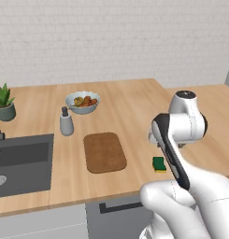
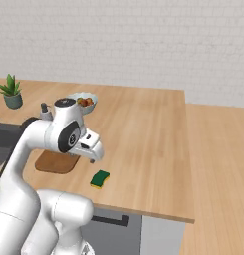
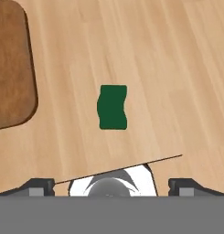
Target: Pick up the sponge from the counter and clean the cutting board by briefly scrubbing or pressing down on the cutting board. Once finished, release the sponge.
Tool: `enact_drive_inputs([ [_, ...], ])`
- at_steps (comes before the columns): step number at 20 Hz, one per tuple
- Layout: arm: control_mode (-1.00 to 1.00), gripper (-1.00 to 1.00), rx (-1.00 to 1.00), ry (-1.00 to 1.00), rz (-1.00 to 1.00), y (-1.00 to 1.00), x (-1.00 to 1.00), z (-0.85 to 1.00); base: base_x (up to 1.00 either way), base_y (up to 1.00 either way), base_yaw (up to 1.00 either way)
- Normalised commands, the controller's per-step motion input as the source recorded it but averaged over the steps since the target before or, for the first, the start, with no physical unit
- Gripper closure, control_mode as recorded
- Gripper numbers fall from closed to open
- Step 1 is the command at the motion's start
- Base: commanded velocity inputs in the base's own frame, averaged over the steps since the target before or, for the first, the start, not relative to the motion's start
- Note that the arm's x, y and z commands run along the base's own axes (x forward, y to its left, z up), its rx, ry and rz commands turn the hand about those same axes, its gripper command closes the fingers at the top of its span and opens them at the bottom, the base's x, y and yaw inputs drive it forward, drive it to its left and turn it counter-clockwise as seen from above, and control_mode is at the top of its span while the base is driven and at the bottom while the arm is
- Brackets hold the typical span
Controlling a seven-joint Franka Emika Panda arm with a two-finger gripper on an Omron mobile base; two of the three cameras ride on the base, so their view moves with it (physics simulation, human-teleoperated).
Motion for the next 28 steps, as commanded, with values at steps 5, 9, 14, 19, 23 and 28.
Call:
enact_drive_inputs([
  [5, -1.0, -1.0, 0.04, 0.17, -0.01, 0.0, 0.13, -0.47, 0.0, 0.0, 0.0],
  [9, -1.0, -1.0, 0.05, 0.16, 0.03, -0.01, 0.13, -0.45, 0.0, 0.0, 0.0],
  [14, -1.0, -1.0, 0.0, 0.07, 0.03, -0.01, 0.26, -0.36, 0.0, 0.0, 0.0],
  [19, -1.0, -1.0, 0.0, 0.0, 0.04, -0.1, 0.05, -0.24, 0.0, 0.0, 0.0],
  [23, -1.0, -1.0, 0.0, 0.0, 0.07, -0.18, 0.08, -0.3, 0.0, 0.0, 0.0],
  [28, -1.0, -1.0, 0.0, 0.0, 0.11, -0.1, 0.16, -0.32, 0.0, 0.0, 0.0],
])
